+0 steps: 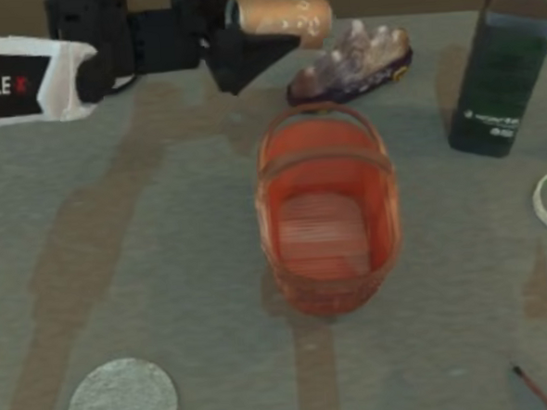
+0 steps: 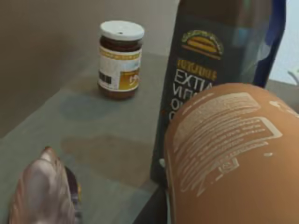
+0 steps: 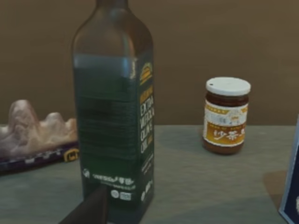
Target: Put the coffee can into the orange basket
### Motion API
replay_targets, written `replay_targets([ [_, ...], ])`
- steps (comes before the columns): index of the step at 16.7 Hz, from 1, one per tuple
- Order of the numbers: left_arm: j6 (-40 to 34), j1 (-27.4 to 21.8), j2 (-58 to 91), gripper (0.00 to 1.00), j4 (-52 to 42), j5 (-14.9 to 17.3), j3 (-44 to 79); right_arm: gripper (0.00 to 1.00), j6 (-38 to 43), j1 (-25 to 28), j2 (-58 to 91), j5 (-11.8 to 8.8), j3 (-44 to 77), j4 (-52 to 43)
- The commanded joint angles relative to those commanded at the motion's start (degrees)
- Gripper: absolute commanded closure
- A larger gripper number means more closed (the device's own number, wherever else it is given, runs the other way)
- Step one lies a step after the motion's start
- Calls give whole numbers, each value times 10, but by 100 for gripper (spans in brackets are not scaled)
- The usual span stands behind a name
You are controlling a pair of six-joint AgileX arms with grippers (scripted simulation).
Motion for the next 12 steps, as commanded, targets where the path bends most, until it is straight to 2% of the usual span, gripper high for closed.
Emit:
replay_targets([
  [3, -42, -12, -30, 100, 111, 81, -43, 0, 0, 0, 0, 0, 0, 0],
  [5, -60, -17, -46, 100, 154, 116, -61, 0, 0, 0, 0, 0, 0, 0],
  [7, -67, -20, -54, 100, 173, 132, -70, 0, 0, 0, 0, 0, 0, 0],
  [12, -66, -17, -52, 100, 173, 131, -68, 0, 0, 0, 0, 0, 0, 0],
])
